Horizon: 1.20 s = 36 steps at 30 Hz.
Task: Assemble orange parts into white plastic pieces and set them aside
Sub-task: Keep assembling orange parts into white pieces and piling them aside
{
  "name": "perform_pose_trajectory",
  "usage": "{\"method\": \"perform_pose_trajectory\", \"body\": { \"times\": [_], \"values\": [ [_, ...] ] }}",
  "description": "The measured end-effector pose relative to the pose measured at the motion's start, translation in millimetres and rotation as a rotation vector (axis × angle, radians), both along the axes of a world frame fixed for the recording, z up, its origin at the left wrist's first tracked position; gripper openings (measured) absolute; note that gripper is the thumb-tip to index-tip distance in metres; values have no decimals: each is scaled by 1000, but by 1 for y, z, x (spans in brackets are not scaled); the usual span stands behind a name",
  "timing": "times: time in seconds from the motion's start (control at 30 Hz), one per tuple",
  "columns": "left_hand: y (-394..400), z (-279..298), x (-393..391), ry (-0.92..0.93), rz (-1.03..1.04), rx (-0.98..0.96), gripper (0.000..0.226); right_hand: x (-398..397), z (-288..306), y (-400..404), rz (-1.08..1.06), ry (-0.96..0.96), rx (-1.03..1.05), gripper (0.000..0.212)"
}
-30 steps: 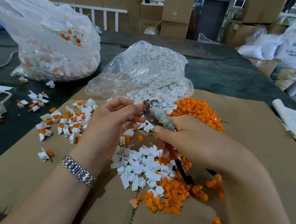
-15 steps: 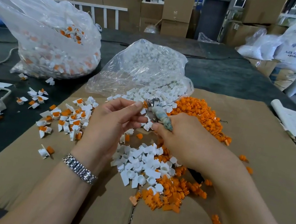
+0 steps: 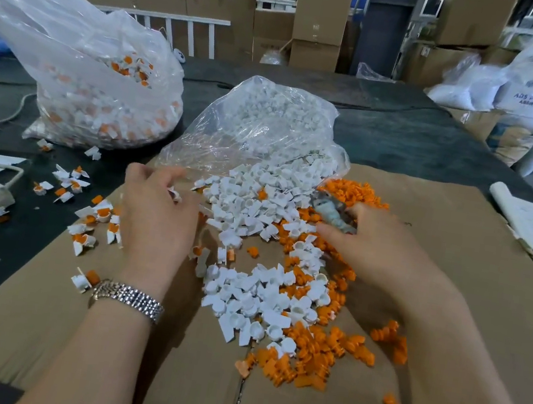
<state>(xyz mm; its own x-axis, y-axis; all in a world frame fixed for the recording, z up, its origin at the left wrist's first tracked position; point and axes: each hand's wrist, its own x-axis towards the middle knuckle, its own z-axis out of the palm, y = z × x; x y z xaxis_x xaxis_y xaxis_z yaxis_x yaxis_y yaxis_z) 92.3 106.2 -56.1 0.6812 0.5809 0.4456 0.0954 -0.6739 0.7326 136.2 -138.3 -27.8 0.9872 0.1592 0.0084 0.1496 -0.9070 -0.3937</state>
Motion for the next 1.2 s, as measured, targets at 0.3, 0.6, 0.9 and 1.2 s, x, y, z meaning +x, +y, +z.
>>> {"method": "perform_pose_trajectory", "body": {
  "times": [0.3, 0.6, 0.9, 1.2],
  "values": [
    [-30, -7, -6, 398, -292, 413, 16, 4, -24, 15, -52, -34, -214, 65],
    [-27, -11, -3, 259, -335, 413, 11, -4, -18, 32, 126, -314, -116, 47],
    [-26, -14, 2, 314, -361, 340, 8, -11, -26, 68, 414, -200, -207, 30],
    [-27, -5, -1, 150, -395, -191, 9, -7, -25, 56, 294, -248, 155, 24]
  ]
}}
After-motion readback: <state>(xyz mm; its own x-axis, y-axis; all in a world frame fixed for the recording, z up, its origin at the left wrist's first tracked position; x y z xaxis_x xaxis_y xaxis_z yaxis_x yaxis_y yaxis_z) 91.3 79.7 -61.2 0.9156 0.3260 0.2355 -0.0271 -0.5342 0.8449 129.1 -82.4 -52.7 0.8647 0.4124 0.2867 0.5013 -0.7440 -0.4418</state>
